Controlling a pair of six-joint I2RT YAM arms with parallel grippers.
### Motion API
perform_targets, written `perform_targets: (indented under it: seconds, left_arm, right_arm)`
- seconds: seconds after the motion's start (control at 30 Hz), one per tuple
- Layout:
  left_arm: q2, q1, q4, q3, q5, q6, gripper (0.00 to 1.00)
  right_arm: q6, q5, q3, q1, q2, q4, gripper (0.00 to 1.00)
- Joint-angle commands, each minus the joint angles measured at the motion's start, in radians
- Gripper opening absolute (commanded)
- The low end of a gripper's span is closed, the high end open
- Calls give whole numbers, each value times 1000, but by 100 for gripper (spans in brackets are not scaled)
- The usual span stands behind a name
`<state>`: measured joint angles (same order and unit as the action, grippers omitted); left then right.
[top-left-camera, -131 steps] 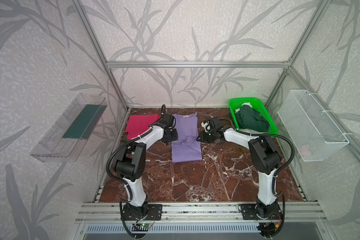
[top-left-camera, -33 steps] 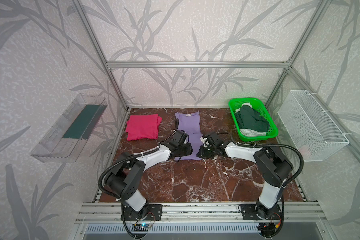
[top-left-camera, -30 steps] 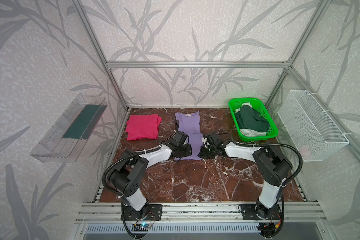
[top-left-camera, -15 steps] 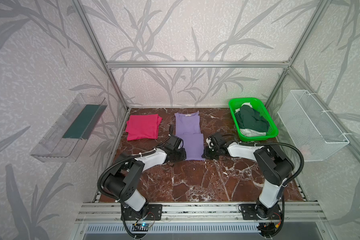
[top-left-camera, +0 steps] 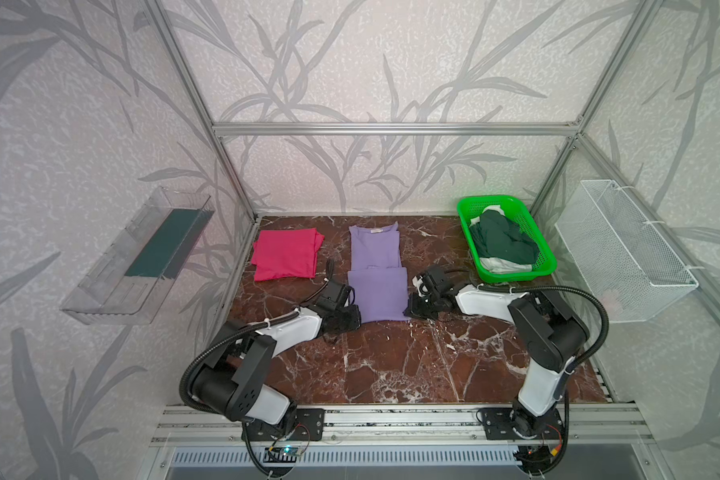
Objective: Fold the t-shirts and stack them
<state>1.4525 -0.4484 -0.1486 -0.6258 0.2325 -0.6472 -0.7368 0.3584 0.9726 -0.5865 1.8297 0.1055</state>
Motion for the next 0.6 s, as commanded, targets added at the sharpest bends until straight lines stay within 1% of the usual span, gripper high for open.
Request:
perform_targets:
  seconds: [0.0,0.1,0.17,0.2,0.27,0.37,0.47,0.57]
  left_arm:
    - [-89,8,-110,36,-50,3,26]
    - [-158,7,-167,44,-73,-2,26]
    - [-172,7,-199,37,-78,-5,28]
    - [-169,7,-201,33,-68,-3,30]
    - [-152,7,-188,23,-28,-4,39]
    - [-138,5,-118,29,26,-33,47]
    - [-112,-1,-90,16,43,-41,48]
    - [-81,-13,-76,6,51,-49,48]
  right_arm:
    - [18,-40,-38,7,-29,107,3]
    - [26,-38,-35,6,-66,128,6]
    - [31,-45,-38,5,-100,146,14]
    - [33,-49,-41,6,-115,153,18]
    - [37,-59,-49,5,-160,170,25]
    - [43,-71,-57,6,-194,199,29]
    - [46,-75,-77,5,-213,215,35]
    - [39,-89,-107,5,-227,209,36]
